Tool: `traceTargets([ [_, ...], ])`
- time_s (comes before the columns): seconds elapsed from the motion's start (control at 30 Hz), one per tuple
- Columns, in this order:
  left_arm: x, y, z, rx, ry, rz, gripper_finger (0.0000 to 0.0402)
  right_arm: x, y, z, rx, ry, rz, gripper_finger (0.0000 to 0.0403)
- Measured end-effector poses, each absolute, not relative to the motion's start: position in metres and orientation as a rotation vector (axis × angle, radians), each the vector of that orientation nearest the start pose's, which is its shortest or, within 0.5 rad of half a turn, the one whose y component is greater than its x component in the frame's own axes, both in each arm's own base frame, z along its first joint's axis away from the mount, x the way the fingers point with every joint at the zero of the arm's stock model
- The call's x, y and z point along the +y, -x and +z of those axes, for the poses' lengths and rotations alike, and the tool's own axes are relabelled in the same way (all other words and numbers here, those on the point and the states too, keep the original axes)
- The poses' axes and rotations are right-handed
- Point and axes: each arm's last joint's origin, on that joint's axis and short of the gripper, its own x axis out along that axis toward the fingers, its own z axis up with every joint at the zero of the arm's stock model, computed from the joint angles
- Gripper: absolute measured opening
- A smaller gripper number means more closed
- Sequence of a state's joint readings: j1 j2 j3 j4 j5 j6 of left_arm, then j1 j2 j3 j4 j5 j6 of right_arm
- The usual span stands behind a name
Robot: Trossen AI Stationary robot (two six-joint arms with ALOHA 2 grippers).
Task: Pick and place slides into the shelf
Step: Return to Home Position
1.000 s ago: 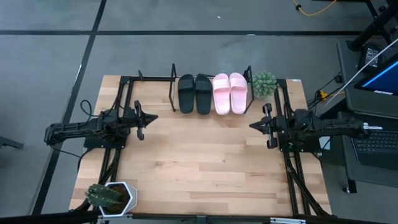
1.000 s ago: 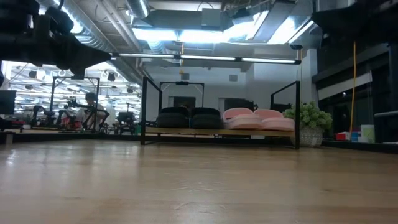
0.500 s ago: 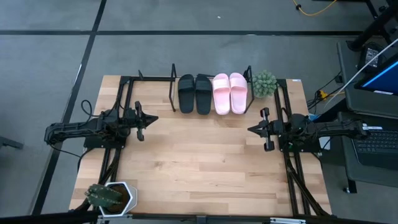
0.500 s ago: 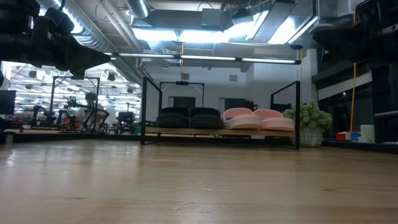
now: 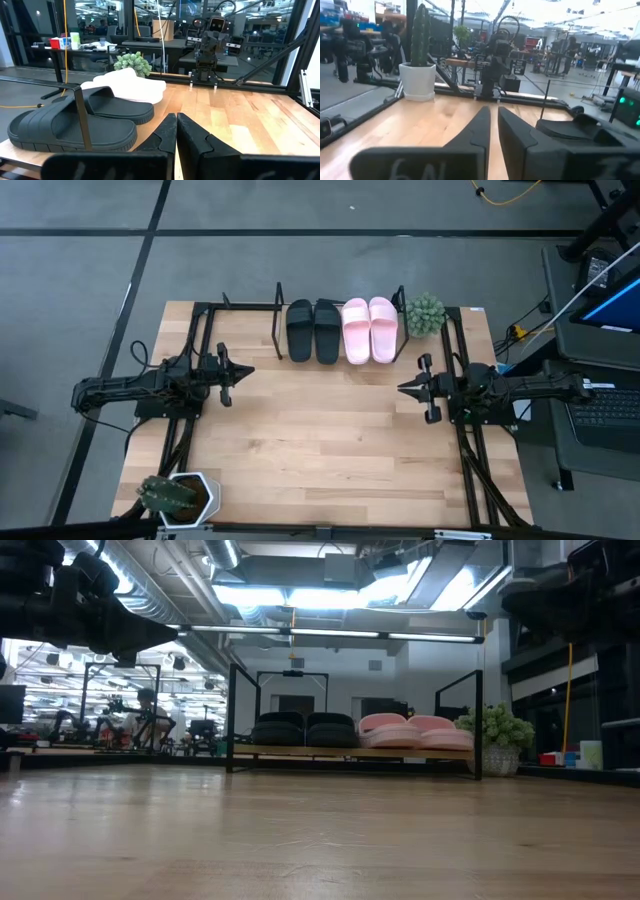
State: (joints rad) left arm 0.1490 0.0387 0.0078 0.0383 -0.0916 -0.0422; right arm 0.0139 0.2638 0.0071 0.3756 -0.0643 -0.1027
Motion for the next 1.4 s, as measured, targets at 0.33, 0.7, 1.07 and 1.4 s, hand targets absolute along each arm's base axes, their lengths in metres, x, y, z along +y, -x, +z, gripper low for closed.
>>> traceTargets([
  [0.33,0.017,-0.098,0.167,-0.013,0.042,0.24,0.0006,0.003,-0.113,0.18,-0.119,0.037,0.076,0.0036],
  [0.7,0.017,-0.098,0.167,-0.012,0.041,0.24,0.0006,0.004,-0.112,0.173,-0.057,0.081,0.082,0.0035],
  [1.07,0.017,-0.098,0.167,-0.013,0.041,0.24,0.0006,0.002,-0.099,0.176,-0.108,0.11,0.055,0.0035],
  [1.4,0.017,-0.098,0.167,-0.013,0.041,0.24,0.0006,0.001,-0.097,0.169,-0.034,0.097,0.057,0.0035],
])
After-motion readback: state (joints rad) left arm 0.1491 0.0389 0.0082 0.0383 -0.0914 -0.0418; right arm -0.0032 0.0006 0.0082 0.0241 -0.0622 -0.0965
